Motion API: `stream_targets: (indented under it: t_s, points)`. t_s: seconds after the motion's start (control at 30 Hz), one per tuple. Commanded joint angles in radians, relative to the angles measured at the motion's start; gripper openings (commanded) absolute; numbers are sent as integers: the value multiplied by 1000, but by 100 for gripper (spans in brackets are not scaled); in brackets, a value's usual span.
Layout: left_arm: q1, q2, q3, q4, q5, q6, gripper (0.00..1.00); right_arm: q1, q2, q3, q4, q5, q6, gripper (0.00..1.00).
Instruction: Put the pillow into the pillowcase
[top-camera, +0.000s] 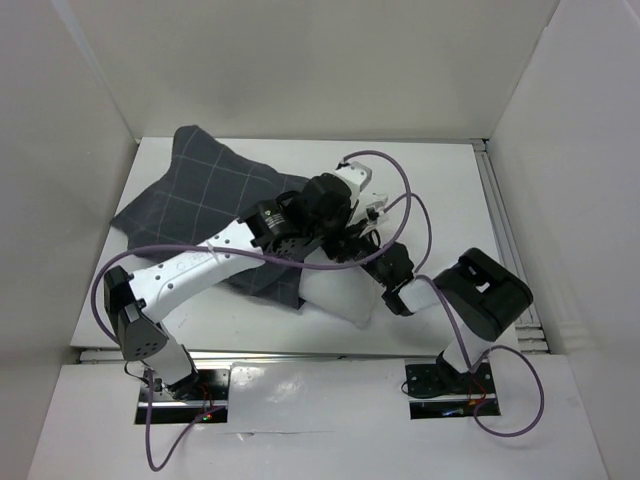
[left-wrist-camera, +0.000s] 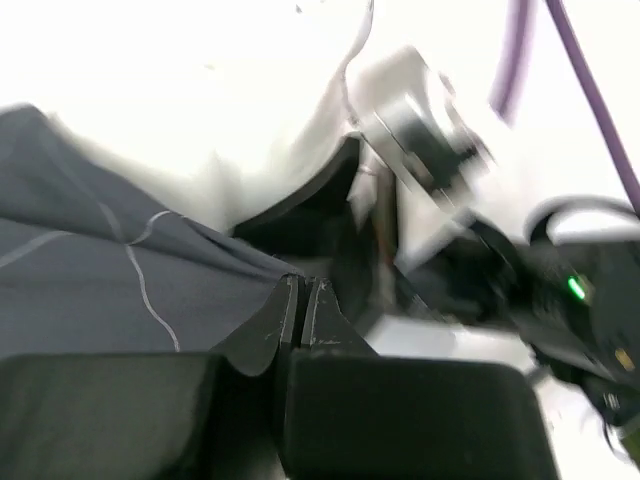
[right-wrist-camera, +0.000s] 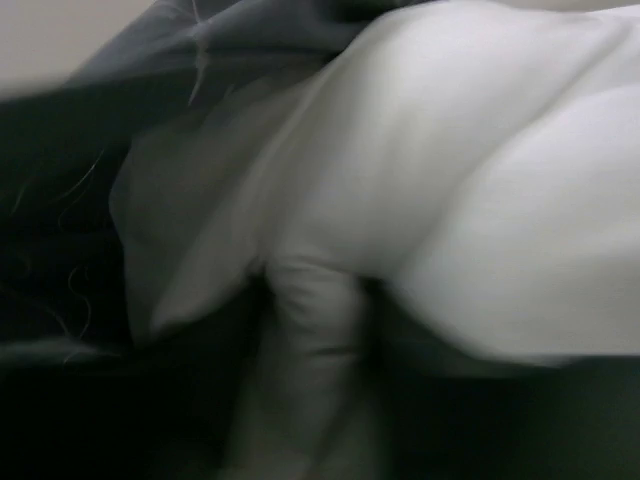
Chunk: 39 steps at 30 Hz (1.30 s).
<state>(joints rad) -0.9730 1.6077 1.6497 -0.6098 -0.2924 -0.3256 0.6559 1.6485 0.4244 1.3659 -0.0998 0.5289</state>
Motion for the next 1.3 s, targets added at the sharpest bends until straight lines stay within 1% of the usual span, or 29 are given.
stream_targets:
  t_s: [0.0,0.03,0.07,0.13,0.17,0.2,0.23,0.27,0.3,0.33,0.37,0.4,0.5,0.63,0.7,0.8,0.87,0.9,0.93,0.97,1.0,1.03,1.07,1.1,1.13,1.17,1.2,1.23,1.27]
  points:
    - [-15,20,93,85,-6,-53,0,25,-30,-48,527,-89,-45,80]
    - [-15,20,93,75,-31,-68,0,15,-73,-70,527,-89,-67,100]
    - [-1,6,79,74,-86,-69,0,-8,-125,-106,501,-89,-82,100]
    - [28,-32,53,74,-132,-79,0,-53,-356,-107,194,-110,-61,100]
    - [40,-46,29,85,-142,-79,0,-93,-445,2,-40,-85,-52,100]
    - [52,-60,18,85,-152,-90,0,-104,-517,92,-560,-30,-52,100]
    - [84,-81,7,85,-152,-90,0,-113,-573,179,-775,95,-61,100]
    - [97,-92,-10,97,-152,-99,0,-148,-573,305,-944,170,-61,100]
    - [115,-92,-19,110,-152,-99,0,-180,-573,335,-1135,213,-46,100]
    - [115,-106,-19,110,-152,-99,0,-224,-563,352,-1184,224,-31,100]
    - [115,-106,-28,110,-171,-90,0,-280,-562,352,-1203,112,0,100]
    - [125,-106,-28,110,-181,-90,0,-406,-546,352,-1203,4,15,100]
    - [125,-106,-7,97,-204,-72,0,-582,-458,338,-1166,-348,43,100]
    - [125,-82,28,88,-223,-63,0,-645,-323,381,-1229,-474,-21,100]
    - [125,-62,60,78,-234,-50,0,-656,-273,354,-1177,-628,-32,100]
    - [125,-8,125,67,-234,-24,0,-615,-205,333,-1046,-797,-64,100]
    - [125,24,160,53,-234,-12,0,-569,-135,312,-917,-863,-64,100]
    - [125,53,188,44,-234,0,0,-555,-109,303,-845,-949,-41,100]
    - [125,67,199,44,-234,9,0,-521,-81,283,-658,-992,-20,100]
    - [134,81,211,54,-234,22,0,-503,-9,283,-542,-1046,-1,87]
    - [134,116,247,54,-219,46,0,-490,32,283,-430,-1145,105,68]
    - [134,139,275,54,-218,57,0,-480,104,292,-170,-1187,185,36]
    - [143,162,307,54,-218,72,0,-480,126,281,8,-1209,277,0]
    - [143,190,396,44,-218,94,0,-480,137,263,197,-1195,445,0]
    - [143,245,444,29,-218,94,0,-480,137,234,507,-1195,517,0]
    - [143,270,488,16,-218,106,0,-480,119,234,522,-1172,563,0]
    - [143,290,571,-5,-193,106,0,-469,91,234,522,-1139,545,0]
    - [143,320,605,-16,-171,117,0,-440,35,208,522,-1100,510,0]
    - [132,320,654,-16,-125,129,0,-409,5,189,522,-1033,393,0]
